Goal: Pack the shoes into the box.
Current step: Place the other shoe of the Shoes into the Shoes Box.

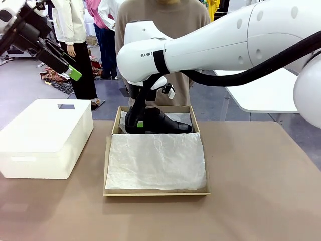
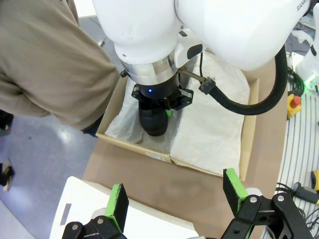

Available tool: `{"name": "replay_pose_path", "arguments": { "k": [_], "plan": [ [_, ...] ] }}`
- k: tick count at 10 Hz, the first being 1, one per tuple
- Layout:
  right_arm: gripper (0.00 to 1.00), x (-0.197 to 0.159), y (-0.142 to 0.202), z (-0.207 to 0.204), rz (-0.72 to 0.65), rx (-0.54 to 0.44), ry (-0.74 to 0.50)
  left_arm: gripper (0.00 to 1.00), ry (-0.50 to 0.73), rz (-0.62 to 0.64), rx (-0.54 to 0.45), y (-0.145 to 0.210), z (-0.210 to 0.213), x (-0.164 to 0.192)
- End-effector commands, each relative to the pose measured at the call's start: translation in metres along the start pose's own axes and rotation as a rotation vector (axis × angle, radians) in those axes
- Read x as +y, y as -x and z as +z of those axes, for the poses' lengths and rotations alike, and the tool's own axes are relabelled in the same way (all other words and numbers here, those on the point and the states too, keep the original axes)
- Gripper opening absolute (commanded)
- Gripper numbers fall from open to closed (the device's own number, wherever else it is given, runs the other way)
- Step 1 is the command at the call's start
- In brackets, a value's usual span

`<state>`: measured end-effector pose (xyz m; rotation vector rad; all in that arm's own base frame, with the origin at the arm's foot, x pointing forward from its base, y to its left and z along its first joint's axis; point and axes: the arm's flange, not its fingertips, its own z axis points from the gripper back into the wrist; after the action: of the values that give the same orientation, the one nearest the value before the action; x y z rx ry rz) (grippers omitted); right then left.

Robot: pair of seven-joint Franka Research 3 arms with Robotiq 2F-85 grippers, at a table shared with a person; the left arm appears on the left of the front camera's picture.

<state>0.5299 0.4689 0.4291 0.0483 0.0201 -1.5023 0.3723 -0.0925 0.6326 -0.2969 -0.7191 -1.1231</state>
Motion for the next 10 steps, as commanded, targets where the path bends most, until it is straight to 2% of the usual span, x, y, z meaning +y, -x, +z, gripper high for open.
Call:
{"name": "replay_pose_path", "arguments": {
  "k": [1,3,6,8,10],
  "plan": [
    [0.0,0.003,0.008,0.007,-0.038,-0.005,0.027,1.0,0.009,0.004,-0.013,0.0,0.001,0.0],
    [0.03,0.002,0.01,0.009,-0.035,-0.004,0.047,1.0,0.009,0.004,-0.013,0.0,0.001,0.0],
    [0.62,-0.001,0.009,0.017,-0.043,0.014,0.075,1.0,0.009,0.004,-0.013,0.0,0.001,0.0],
    [1.0,-0.004,0.008,0.038,-0.046,0.018,0.058,1.0,0.009,0.004,-0.013,0.0,0.001,0.0],
    [1.0,-0.006,0.006,0.051,-0.047,0.014,0.042,1.0,0.009,0.004,-0.013,0.0,0.001,0.0]
  ]
}}
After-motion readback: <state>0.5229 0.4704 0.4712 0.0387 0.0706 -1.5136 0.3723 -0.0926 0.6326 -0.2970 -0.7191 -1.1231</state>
